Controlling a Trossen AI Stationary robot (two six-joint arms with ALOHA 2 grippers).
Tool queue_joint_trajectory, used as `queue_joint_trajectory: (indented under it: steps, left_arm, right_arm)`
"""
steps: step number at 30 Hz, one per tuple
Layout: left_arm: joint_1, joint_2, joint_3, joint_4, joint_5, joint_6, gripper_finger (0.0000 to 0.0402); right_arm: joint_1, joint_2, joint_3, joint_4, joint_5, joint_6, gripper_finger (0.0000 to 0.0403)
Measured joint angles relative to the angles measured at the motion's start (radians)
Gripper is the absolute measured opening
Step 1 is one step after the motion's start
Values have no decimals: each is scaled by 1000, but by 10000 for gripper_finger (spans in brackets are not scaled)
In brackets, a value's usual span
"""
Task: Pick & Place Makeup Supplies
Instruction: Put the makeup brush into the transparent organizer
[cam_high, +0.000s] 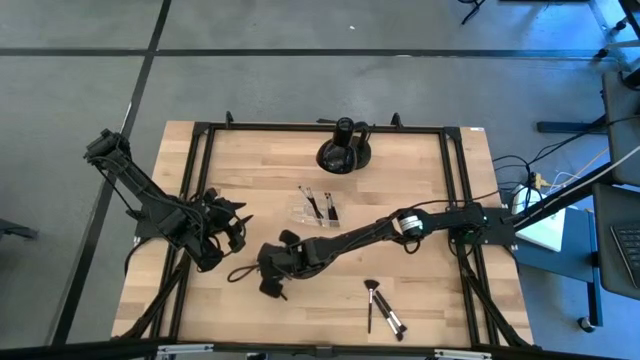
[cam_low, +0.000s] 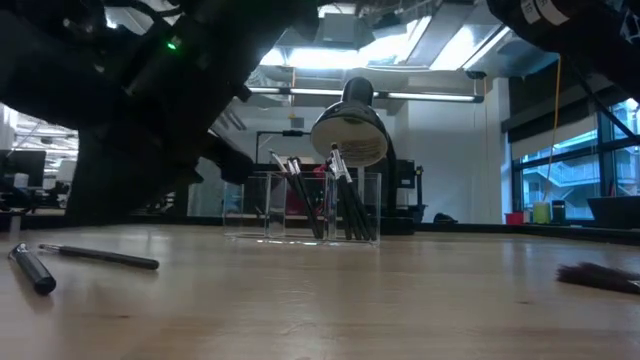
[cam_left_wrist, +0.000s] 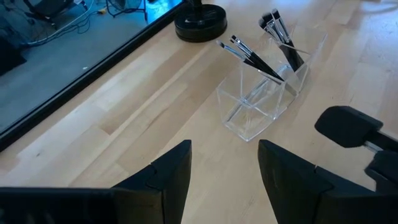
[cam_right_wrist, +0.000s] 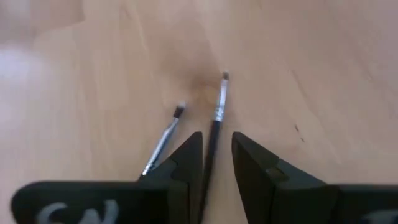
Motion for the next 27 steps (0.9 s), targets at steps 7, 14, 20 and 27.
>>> queue_joint_trajectory:
  steps: [7, 14, 20, 27]
  left_arm:
    - [0, 0, 0, 3, -1, -5, 180]
    - [0, 0, 0, 3, -6, -8, 180]
    - [0, 0, 0, 3, -6, -5, 180]
    - [0, 0, 0, 3, -6, -1, 180]
  right_arm:
    - [0, 0, -16, 23, -9, -41, 87]
    - [-8, 3, -64, 20, 1, -47, 87]
    - [-30, -6, -115, 37, -64, -41, 79]
    - [-32, -5, -112, 19, -79, -44, 11]
